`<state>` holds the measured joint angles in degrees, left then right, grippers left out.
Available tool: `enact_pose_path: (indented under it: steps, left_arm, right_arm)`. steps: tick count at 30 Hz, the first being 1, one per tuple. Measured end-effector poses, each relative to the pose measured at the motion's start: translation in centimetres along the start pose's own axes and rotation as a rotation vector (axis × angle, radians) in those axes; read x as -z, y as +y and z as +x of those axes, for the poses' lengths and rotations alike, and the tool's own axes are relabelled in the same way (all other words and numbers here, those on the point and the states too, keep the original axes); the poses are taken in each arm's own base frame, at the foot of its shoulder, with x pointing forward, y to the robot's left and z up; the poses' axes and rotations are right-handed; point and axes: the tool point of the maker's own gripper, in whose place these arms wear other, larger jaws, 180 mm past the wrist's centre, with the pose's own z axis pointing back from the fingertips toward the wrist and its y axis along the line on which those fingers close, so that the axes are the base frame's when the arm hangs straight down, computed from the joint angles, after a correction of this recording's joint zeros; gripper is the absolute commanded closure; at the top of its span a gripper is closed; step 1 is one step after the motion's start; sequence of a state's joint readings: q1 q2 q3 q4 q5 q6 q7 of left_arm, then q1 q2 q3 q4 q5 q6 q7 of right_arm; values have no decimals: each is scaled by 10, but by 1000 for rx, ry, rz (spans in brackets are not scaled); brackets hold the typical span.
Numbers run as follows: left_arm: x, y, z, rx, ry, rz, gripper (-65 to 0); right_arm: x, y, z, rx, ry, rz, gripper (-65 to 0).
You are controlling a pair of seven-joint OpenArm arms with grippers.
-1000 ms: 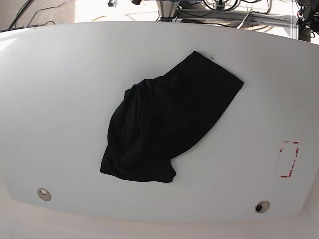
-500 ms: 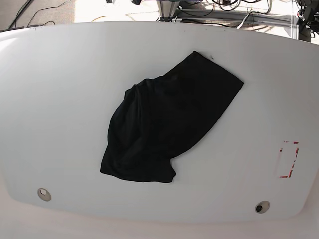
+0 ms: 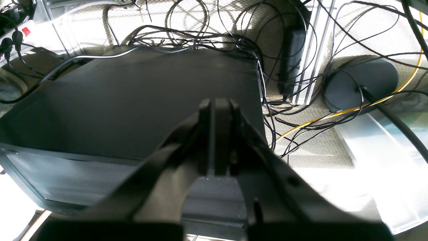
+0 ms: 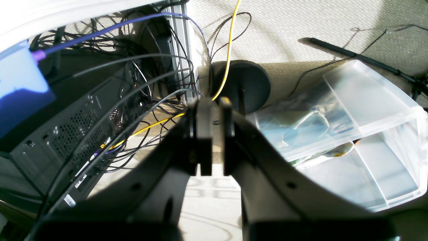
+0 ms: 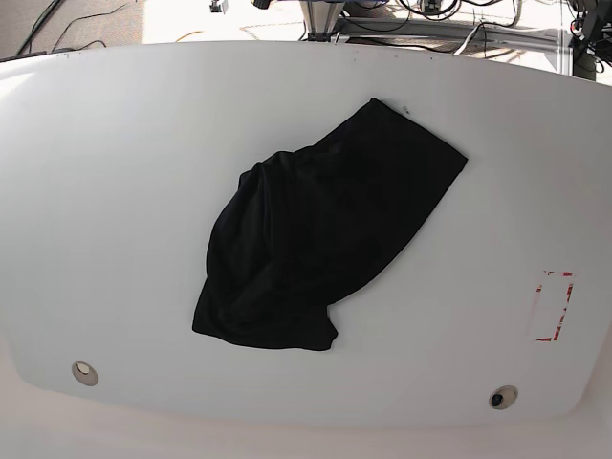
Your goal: Layout the t-shirt on the table in an organized manner, then fold the t-shirt properly
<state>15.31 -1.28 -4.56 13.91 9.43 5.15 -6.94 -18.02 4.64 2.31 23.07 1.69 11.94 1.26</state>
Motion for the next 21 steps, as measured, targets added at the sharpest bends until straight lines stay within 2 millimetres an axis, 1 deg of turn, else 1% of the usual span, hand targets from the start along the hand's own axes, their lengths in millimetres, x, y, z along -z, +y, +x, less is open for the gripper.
enact_pose_path:
  steps: [2, 5, 9, 11, 14, 18, 21]
  left_arm:
    - [0, 0, -1, 0, 1, 0, -6]
    - [0, -3, 5, -2, -12, -5, -6]
    - [0, -1, 6, -2, -20, -2, -6]
    - [-1, 0, 5, 0, -24, 0, -6]
    - [-4, 1, 1, 2, -33, 4, -6]
    - [-9, 4, -2, 5, -57, 11, -6]
    - [-13, 6, 1, 7, -86, 18, -6]
  right_arm:
    - [0, 1, 0, 0, -1, 2, -30]
    - [1, 5, 4, 1, -9, 8, -29]
    - [1, 7, 21, 1, -84, 15, -29]
    - [-1, 6, 25, 2, -132, 13, -29]
    - [-4, 2, 14, 3, -125, 3, -29]
    - [-7, -1, -8, 4, -88, -1, -29]
    - [-10, -1, -15, 4, -90, -1, -29]
